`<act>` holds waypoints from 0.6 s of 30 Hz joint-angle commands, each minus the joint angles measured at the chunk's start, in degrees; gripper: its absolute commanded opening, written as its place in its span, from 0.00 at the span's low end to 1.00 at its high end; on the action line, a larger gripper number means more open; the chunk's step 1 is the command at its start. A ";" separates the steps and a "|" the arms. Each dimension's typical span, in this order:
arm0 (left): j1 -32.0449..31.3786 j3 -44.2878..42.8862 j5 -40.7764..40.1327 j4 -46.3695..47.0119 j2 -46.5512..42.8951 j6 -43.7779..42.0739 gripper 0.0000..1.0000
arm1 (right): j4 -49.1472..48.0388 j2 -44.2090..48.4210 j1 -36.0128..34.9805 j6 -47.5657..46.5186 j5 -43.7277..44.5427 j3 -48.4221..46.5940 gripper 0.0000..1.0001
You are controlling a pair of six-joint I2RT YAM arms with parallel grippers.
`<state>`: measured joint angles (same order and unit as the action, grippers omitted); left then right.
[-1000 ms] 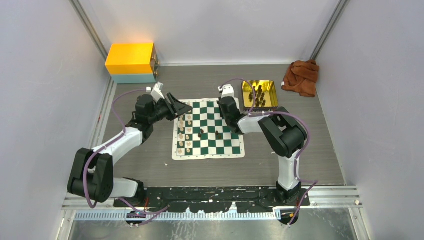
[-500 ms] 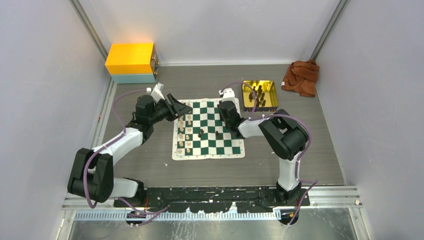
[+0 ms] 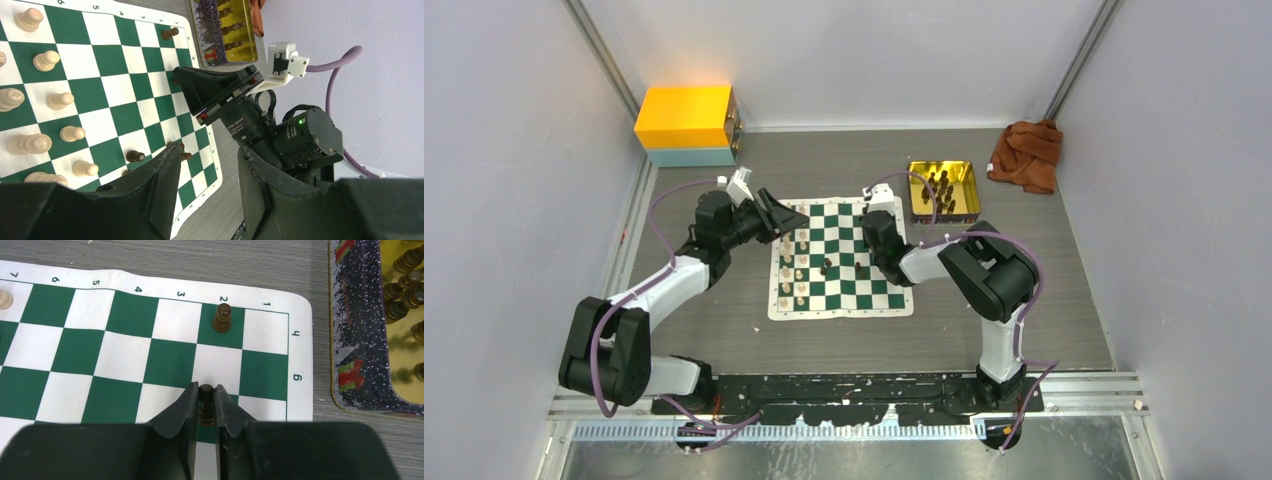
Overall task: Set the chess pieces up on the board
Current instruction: Place the chess piece on the chessboard.
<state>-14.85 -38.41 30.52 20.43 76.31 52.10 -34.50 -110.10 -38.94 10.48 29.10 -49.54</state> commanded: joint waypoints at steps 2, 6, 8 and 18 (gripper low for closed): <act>0.44 0.04 0.90 1.60 -1.70 -0.86 0.47 | -3.94 3.30 -0.96 1.12 2.78 1.99 0.09; 0.44 0.31 0.87 1.81 -1.52 -0.77 0.47 | -5.02 3.45 -1.22 1.42 3.39 3.08 0.12; 0.42 0.43 0.94 1.93 -1.51 -0.74 0.47 | -5.64 3.28 -1.47 1.60 3.70 3.66 0.14; 0.44 0.53 0.72 1.99 -1.69 -0.59 0.47 | -6.53 3.14 -2.47 1.37 4.85 4.20 0.24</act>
<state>-14.85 -38.00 30.63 20.29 76.20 52.10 -38.57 -109.14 -40.80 10.96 32.10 -45.89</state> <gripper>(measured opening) 0.468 0.230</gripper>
